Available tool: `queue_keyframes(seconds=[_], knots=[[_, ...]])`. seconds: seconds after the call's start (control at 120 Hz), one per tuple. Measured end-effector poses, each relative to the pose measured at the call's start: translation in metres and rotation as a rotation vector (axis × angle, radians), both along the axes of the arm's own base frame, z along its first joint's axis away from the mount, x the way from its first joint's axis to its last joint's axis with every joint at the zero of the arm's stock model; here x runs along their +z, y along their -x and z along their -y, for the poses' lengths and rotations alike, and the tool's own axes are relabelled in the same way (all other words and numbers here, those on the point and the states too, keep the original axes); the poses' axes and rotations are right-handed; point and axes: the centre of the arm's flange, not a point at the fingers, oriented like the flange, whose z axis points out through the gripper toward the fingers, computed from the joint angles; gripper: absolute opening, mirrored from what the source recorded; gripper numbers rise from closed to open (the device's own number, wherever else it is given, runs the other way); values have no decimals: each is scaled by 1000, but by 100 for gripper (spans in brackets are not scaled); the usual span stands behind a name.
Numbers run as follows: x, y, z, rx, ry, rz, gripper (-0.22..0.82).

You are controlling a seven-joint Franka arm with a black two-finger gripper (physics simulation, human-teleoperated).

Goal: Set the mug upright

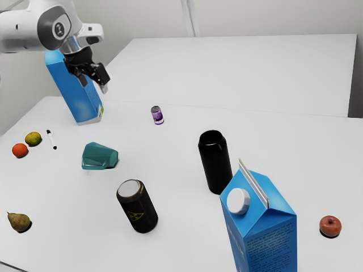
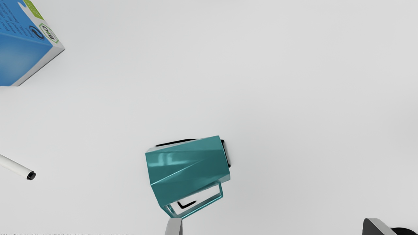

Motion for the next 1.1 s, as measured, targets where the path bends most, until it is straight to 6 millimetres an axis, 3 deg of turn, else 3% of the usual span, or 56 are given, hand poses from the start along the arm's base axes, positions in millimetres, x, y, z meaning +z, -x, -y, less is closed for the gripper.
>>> queue_keyframes(seconds=[0.117,0.208,0.35,0.5,0.583,0.7,0.9,1.1], knots=[[-5,1,-8,17,11,-4,60],[-20,4,-31,62,46,-16,60],[-68,6,-78,124,176,-70,60],[-113,8,-101,117,297,-144,60],[-148,15,-127,140,370,-209,60],[-182,23,-141,134,453,-283,60],[-194,38,-167,96,470,-346,60],[-198,30,-192,59,466,-349,60]])
